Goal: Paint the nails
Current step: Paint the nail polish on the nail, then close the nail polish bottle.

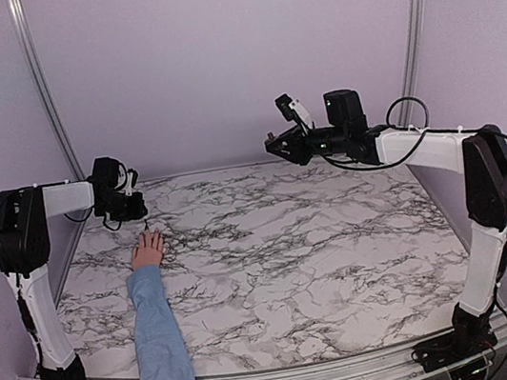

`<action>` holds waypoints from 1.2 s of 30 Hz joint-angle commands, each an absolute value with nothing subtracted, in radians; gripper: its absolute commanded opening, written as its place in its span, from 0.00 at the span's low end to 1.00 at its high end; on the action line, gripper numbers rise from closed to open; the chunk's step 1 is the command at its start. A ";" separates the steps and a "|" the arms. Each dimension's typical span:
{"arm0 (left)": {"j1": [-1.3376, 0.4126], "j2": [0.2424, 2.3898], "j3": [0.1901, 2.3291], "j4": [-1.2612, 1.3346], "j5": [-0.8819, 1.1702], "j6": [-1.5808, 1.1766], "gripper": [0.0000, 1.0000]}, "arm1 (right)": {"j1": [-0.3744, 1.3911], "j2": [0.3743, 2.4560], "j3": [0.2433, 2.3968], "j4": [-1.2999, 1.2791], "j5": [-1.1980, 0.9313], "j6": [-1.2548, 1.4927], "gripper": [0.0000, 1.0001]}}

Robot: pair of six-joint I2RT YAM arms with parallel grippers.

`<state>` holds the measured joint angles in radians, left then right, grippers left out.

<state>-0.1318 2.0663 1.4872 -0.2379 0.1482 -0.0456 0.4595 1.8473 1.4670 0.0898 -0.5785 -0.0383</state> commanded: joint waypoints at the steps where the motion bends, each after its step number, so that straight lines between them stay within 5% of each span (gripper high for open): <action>1: -0.125 2.094 1.519 -0.239 0.147 -0.054 0.00 | 0.449 1.820 1.507 0.084 -0.574 -0.055 0.00; 17: -0.117 2.090 1.604 -0.238 0.137 -0.048 0.00 | 0.449 1.797 1.507 0.078 -0.571 -0.068 0.00; 36: -0.159 1.772 1.461 -0.153 0.187 -0.089 0.00 | 0.448 1.654 1.374 0.131 -0.616 -0.082 0.00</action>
